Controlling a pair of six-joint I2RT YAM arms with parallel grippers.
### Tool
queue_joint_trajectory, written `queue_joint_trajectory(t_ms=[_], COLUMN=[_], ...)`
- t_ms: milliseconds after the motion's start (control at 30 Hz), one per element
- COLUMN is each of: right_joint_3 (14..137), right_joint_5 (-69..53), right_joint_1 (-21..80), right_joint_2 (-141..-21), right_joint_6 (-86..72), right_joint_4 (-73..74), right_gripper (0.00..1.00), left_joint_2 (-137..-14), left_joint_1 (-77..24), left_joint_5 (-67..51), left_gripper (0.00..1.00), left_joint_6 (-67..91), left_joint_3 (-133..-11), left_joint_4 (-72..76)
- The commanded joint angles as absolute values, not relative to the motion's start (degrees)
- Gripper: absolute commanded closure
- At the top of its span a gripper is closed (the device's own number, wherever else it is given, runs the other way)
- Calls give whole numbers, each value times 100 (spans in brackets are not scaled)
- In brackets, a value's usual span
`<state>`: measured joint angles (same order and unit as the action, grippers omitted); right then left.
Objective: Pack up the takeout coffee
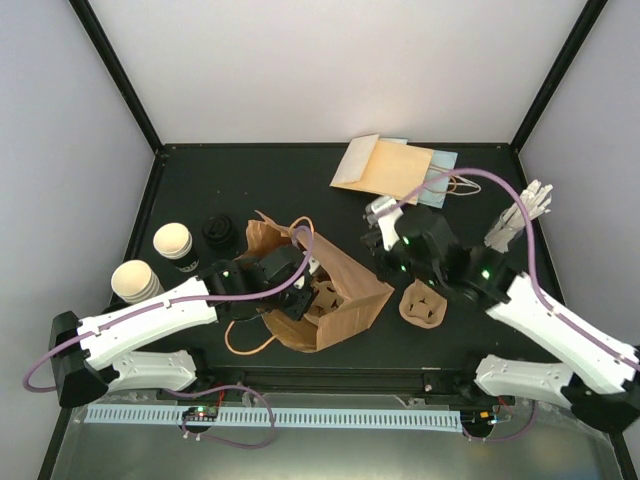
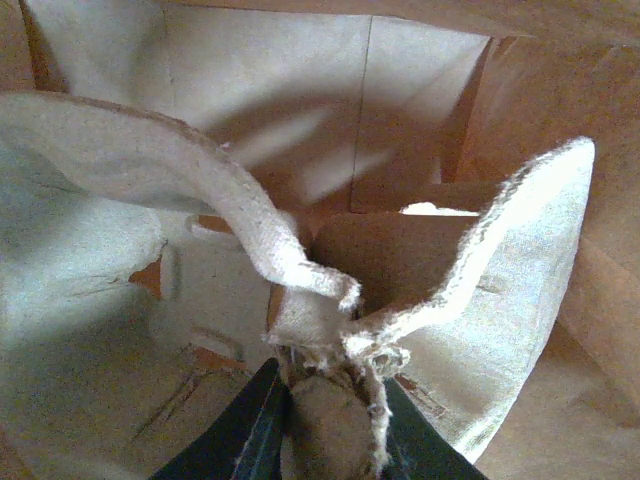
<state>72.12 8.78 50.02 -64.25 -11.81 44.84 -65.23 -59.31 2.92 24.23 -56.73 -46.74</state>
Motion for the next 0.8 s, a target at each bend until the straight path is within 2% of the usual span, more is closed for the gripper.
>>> queue_joint_trajectory(t_ms=[0,100,267,333,500,767], right_joint_3=[6768,6678,6860,6983,7369,8040], right_joint_5=[1541,1624,2339,2382,2660,3275], right_joint_1=[5816,6494,8120,8513,8997,9214], right_joint_2=[-5623,-5277,-5193,-5262,-5979,-7444], right_joint_6=[-1331,-1221,-903,-823,-850,-1059], right_joint_4=[4153,4052,3903,3798,3954,4672], right_gripper=[87,89,99,99,99,99], left_joint_2=[-6427,-6426,-6472,-6489,-6497,-6497], left_joint_1=[-5897,-5890,-5889,-5889,-5889,-5889], left_joint_5=[303,313,331,313,306,301], left_gripper=[82,82,82,82,82,82], left_joint_6=[2509,2519,2542,2555,2563,2560], left_joint_3=[-5690,-5693,-5734,-5739,-5748,-5743], left_joint_4=[-4745,-4746,-4746,-4745,-4748,-4788])
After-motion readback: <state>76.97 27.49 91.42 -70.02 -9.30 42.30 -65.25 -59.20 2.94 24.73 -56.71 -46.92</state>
